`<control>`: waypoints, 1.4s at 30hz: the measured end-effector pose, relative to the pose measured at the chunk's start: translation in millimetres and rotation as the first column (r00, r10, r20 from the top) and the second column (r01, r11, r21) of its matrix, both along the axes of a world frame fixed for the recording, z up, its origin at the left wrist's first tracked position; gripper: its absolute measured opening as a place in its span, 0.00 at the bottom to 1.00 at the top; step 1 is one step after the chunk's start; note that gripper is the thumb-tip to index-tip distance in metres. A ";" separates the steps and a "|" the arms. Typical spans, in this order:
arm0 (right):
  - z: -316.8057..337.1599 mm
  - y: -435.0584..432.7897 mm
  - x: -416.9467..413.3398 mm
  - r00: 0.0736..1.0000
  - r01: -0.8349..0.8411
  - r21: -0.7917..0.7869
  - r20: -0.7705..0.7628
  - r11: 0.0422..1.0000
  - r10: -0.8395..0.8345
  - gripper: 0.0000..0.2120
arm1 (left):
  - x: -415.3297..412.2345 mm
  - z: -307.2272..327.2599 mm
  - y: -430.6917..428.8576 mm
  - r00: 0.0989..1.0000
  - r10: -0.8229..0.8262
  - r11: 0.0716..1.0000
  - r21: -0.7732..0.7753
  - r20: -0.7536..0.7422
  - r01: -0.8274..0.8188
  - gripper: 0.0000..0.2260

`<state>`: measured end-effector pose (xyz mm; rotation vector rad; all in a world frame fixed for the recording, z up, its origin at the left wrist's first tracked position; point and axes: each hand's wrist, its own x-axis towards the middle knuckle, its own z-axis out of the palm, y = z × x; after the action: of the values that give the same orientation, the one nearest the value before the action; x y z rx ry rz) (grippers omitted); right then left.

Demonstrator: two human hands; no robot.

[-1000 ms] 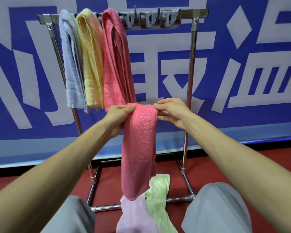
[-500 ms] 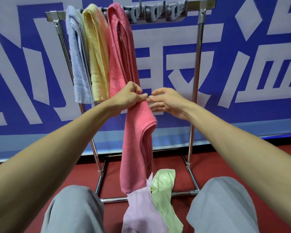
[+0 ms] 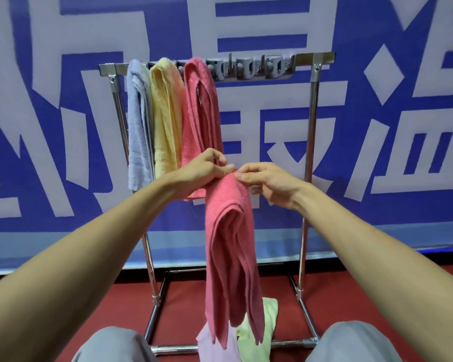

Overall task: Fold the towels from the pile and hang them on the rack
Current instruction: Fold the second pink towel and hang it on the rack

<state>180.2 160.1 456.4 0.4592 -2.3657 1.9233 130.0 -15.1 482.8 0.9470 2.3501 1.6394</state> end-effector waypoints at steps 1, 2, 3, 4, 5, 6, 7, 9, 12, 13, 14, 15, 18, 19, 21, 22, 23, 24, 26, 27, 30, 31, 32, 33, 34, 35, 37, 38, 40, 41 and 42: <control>4.0 1.6 0.7 1.000 0.004 -0.018 -0.021 1.000 -0.005 0.05 | 0.7 2.2 -0.3 1.000 -0.024 1.000 0.020 0.006 0.024 0.05; 7.8 2.5 1.7 0.999 0.004 -0.037 -0.039 0.999 -0.005 0.04 | 1.1 3.5 -0.1 0.998 -0.052 0.998 0.045 0.017 0.052 0.04; 11.9 3.5 1.9 0.998 0.007 -0.059 -0.054 0.998 -0.011 0.04 | 0.2 4.2 -0.5 0.996 -0.082 0.994 0.075 0.035 0.079 0.03; 16.0 4.1 2.8 0.998 0.015 -0.085 -0.066 0.996 -0.021 0.03 | -2.0 3.2 -0.8 0.992 -0.116 0.988 0.105 0.058 0.109 0.03; 19.6 5.3 2.9 0.996 0.029 -0.109 -0.079 0.994 -0.038 0.03 | -4.5 1.1 -1.7 0.986 -0.149 0.982 0.127 0.077 0.138 0.03; 23.2 6.5 3.0 0.995 0.043 -0.132 -0.089 0.990 -0.055 0.04 | -6.0 -1.7 -2.6 0.980 -0.179 0.977 0.136 0.092 0.166 0.03; 26.5 8.3 3.1 0.993 0.056 -0.152 -0.095 0.987 -0.071 0.04 | -6.8 -5.4 -3.4 0.973 -0.205 0.973 0.131 0.103 0.191 0.03; 33.2 12.6 3.7 0.991 0.071 -0.194 -0.102 0.979 -0.092 0.04 | -8.6 -14.4 -2.1 0.972 -0.218 0.974 0.082 0.087 0.211 0.04; 42.8 20.6 2.1 0.989 0.079 -0.239 -0.100 0.968 -0.106 0.05 | -9.6 -21.6 5.6 0.981 -0.191 0.980 0.054 0.026 0.189 0.04; 46.8 22.7 1.3 0.988 0.085 -0.246 -0.102 0.965 -0.113 0.05 | -10.8 -20.0 8.2 0.984 -0.177 0.982 0.077 0.026 0.174 0.05; 51.4 25.4 0.1 0.986 0.096 -0.257 -0.106 0.962 -0.126 0.04 | -12.4 -16.5 10.9 0.985 -0.172 0.979 0.115 0.026 0.168 0.06; 56.6 28.4 -1.3 0.983 0.111 -0.268 -0.111 0.957 -0.145 0.05 | -13.2 -10.4 13.5 0.986 -0.166 0.974 0.160 0.026 0.160 0.06; 74.5 39.7 -7.7 0.967 0.171 -0.286 -0.132 0.943 -0.216 0.06 | -21.6 13.1 20.7 0.984 -0.176 0.950 0.262 0.006 0.169 0.06; 80.4 43.4 -11.1 0.960 0.196 -0.276 -0.141 0.941 -0.241 0.06 | -25.2 22.3 22.1 0.983 -0.181 0.948 0.266 -0.007 0.176 0.06; 92.4 48.6 -19.8 0.945 0.245 -0.263 -0.149 0.933 -0.290 0.06 | -33.8 41.6 24.7 0.982 -0.181 0.952 0.243 -0.043 0.186 0.04; 98.8 50.1 -25.2 0.940 0.263 -0.265 -0.147 0.928 -0.309 0.05 | -37.8 51.9 26.0 0.982 -0.176 0.955 0.230 -0.063 0.186 0.04; 105.4 51.1 -31.0 0.935 0.278 -0.264 -0.147 0.924 -0.324 0.05 | -42.2 62.2 27.2 0.983 -0.165 0.958 0.222 -0.083 0.180 0.05; 112.3 52.0 -37.6 0.930 0.290 -0.265 -0.148 0.920 -0.335 0.05 | -46.7 71.8 28.6 0.983 -0.154 0.960 0.219 -0.101 0.172 0.05; 128.3 52.2 -51.1 0.923 0.300 -0.282 -0.155 0.911 -0.352 0.04 | -56.7 91.7 31.5 0.981 -0.119 0.969 0.199 -0.155 0.149 0.04; 136.6 52.6 -58.3 0.916 0.314 -0.287 -0.160 0.905 -0.368 0.03 | -62.5 102.1 33.0 0.977 -0.094 0.975 0.183 -0.189 0.129 0.05; 164.6 50.5 -78.8 0.878 0.374 -0.311 -0.186 0.874 -0.442 0.06 | -81.8 137.5 36.6 0.957 -0.008 0.988 0.147 -0.290 0.053 0.07; 174.7 50.6 -86.6 0.864 0.382 -0.323 -0.208 0.866 -0.459 0.07 | -89.0 150.0 37.9 0.945 0.019 0.990 0.138 -0.327 0.028 0.07; 184.9 49.5 -94.2 0.852 0.385 -0.328 -0.232 0.862 -0.469 0.07 | -96.2 162.5 39.4 0.929 0.049 0.992 0.128 -0.366 -0.002 0.07; 195.3 49.2 -103.0 0.840 0.397 -0.306 -0.260 0.865 -0.477 0.05 | -104.4 174.5 41.1 0.909 0.089 0.992 0.117 -0.407 -0.045 0.08; 205.6 48.7 -113.3 0.822 0.423 -0.273 -0.285 0.864 -0.493 0.03 | -114.0 186.1 43.1 0.883 0.137 0.989 0.109 -0.449 -0.098 0.08; 214.6 48.7 -123.7 0.797 0.465 -0.234 -0.310 0.854 -0.519 0.04 | -124.2 196.3 44.6 0.854 0.185 0.983 0.103 -0.486 -0.155 0.10; 231.0 50.2 -145.5 0.720 0.576 -0.172 -0.357 0.799 -0.596 0.10 | -145.5 213.9 47.5 0.800 0.255 0.966 0.102 -0.543 -0.239 0.14; 238.2 50.7 -154.8 0.671 0.633 -0.141 -0.390 0.761 -0.631 0.11 | -155.6 220.8 48.7 0.780 0.275 0.959 0.099 -0.562 -0.267 0.15; 247.9 51.4 -168.0 0.565 0.750 -0.030 -0.490 0.660 -0.664 0.10 | -171.8 230.2 51.2 0.737 0.314 0.938 0.076 -0.598 -0.338 0.14; 250.1 51.3 -172.3 0.521 0.798 0.032 -0.540 0.602 -0.661 0.10 | -177.2 232.9 52.9 0.705 0.340 0.918 0.057 -0.623 -0.392 0.13; 250.9 51.2 -177.3 0.486 0.832 0.082 -0.583 0.548 -0.651 0.10 | -182.2 234.7 55.3 0.659 0.365 0.888 0.035 -0.658 -0.458 0.12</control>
<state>2.8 211.3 707.3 -0.1212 -2.0060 0.8282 -52.3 40.1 717.5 1.1606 3.3235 1.3785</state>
